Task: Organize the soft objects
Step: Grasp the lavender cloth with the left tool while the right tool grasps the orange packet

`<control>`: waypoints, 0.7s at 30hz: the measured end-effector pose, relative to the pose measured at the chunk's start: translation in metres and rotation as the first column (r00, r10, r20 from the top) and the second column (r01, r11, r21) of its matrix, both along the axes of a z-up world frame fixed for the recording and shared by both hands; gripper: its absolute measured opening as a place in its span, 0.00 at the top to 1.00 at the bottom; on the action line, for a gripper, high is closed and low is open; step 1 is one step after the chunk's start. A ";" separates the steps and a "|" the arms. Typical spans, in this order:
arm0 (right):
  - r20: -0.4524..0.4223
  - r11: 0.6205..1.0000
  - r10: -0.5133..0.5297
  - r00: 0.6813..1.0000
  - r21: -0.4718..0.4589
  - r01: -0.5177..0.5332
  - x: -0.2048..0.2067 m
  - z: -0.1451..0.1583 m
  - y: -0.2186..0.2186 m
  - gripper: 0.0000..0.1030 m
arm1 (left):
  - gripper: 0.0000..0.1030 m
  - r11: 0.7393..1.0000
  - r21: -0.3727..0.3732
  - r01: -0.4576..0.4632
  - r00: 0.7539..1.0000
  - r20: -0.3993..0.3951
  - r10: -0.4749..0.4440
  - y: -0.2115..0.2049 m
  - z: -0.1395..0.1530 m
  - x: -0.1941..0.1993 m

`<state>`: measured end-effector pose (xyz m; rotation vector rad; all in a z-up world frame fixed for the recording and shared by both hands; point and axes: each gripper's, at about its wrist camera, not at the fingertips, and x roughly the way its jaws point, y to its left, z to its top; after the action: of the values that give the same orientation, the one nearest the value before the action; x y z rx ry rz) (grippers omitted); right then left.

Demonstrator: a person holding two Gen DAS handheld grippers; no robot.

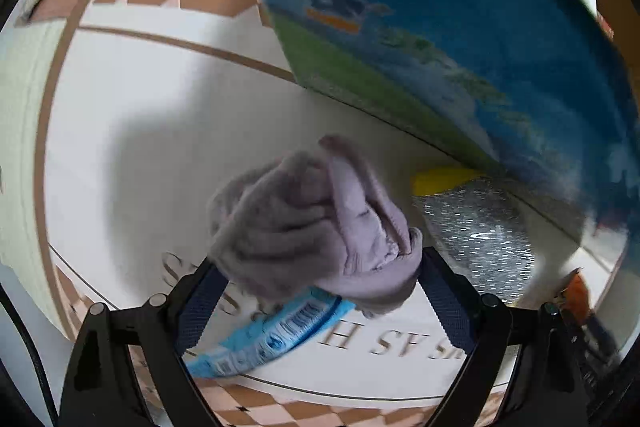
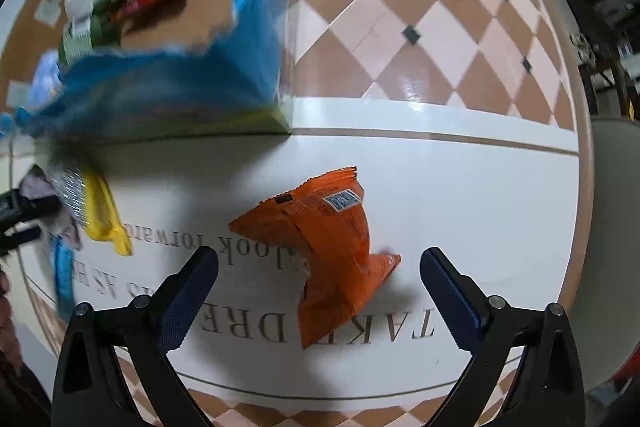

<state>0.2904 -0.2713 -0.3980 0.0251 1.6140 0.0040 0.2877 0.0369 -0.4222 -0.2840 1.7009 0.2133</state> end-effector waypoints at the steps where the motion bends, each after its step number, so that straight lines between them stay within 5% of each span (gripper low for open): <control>1: -0.010 1.000 0.010 1.000 0.001 -0.010 0.001 -0.004 0.001 0.07 | 0.09 1.000 0.015 0.012 1.000 0.007 -0.012 0.000 0.001 0.001; 2: -0.025 1.000 0.019 1.000 0.003 -0.019 0.002 -0.009 0.002 0.13 | 0.11 0.999 0.031 0.030 0.999 0.018 -0.031 -0.001 0.001 0.001; 4: -0.054 1.000 0.031 0.998 -0.003 -0.031 0.002 -0.018 0.004 0.20 | 0.31 0.998 0.028 0.049 0.998 0.030 -0.050 -0.001 0.002 0.004; 5: -0.055 0.999 0.040 0.998 -0.026 -0.042 0.002 -0.021 0.006 0.31 | 0.47 0.998 0.020 0.058 0.998 0.025 -0.059 -0.001 0.002 0.004; 6: -0.055 0.997 0.053 0.997 -0.054 -0.056 0.002 -0.022 0.007 0.40 | 0.51 0.998 0.017 0.067 0.998 0.018 -0.067 -0.002 0.001 0.004; 7: -0.060 0.997 0.053 0.997 -0.055 -0.056 0.001 -0.023 0.007 0.54 | 0.51 0.997 0.016 0.076 0.997 0.021 -0.076 -0.004 0.001 0.004; 12: -0.126 1.000 -0.002 0.992 0.021 0.005 -0.018 -0.026 0.006 0.58 | 0.52 0.984 0.058 0.170 0.985 0.024 -0.171 -0.029 0.003 -0.021; 21: -0.225 0.994 0.013 0.974 0.106 0.011 -0.103 -0.034 0.023 0.59 | 0.52 0.916 0.017 0.400 0.915 -0.062 -0.399 -0.109 -0.004 -0.128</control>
<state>0.1876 -0.2485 -0.4317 0.1105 1.8404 0.0908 0.1599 -0.0722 -0.4261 0.0976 1.7714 -0.0585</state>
